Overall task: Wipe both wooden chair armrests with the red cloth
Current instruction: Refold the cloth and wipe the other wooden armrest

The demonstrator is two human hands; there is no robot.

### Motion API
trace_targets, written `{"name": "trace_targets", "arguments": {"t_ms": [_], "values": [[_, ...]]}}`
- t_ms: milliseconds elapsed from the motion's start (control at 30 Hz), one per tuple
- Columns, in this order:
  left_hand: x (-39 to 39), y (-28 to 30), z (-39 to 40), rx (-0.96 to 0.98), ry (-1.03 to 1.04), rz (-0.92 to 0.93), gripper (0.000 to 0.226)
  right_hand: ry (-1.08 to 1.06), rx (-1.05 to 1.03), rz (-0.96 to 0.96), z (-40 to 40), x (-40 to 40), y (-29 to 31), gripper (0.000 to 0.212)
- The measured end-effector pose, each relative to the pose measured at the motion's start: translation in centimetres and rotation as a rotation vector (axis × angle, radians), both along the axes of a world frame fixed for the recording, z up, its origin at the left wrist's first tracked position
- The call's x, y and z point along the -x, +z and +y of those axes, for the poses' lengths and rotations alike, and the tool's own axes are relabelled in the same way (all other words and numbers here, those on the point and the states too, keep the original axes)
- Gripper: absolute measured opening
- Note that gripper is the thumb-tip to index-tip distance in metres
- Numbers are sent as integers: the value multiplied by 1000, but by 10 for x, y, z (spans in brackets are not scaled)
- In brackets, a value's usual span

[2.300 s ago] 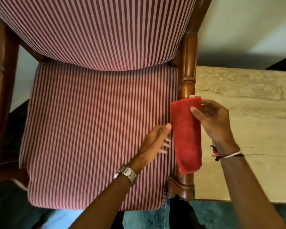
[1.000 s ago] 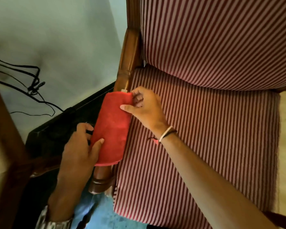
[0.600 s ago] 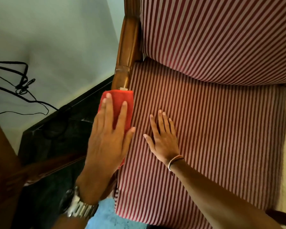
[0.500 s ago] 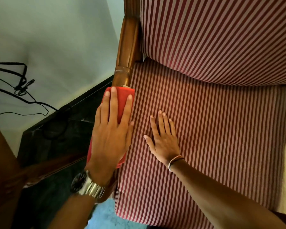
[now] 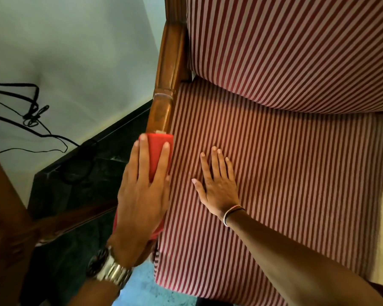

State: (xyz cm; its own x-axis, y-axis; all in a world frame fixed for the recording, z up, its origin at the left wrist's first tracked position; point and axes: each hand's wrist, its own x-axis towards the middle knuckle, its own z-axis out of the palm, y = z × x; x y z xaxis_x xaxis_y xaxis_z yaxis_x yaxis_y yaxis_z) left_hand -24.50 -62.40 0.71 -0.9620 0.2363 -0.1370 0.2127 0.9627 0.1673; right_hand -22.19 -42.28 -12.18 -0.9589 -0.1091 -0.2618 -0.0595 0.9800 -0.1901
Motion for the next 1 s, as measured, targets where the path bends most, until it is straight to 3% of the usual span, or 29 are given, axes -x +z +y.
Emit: {"name": "trace_targets", "arguments": {"t_ms": [200, 500, 767, 1000], "values": [[86, 4, 33, -27, 27, 35, 72, 6, -6, 35, 0, 0, -4, 72], [-12, -2, -5, -7, -24, 12, 67, -2, -6, 42, -1, -1, -7, 72], [107, 2, 36, -72, 18, 77, 69, 2, 7, 84, 1, -1, -9, 72], [12, -5, 3, -29, -24, 60, 71, 8, 9, 72, 0, -5, -8, 72]]}}
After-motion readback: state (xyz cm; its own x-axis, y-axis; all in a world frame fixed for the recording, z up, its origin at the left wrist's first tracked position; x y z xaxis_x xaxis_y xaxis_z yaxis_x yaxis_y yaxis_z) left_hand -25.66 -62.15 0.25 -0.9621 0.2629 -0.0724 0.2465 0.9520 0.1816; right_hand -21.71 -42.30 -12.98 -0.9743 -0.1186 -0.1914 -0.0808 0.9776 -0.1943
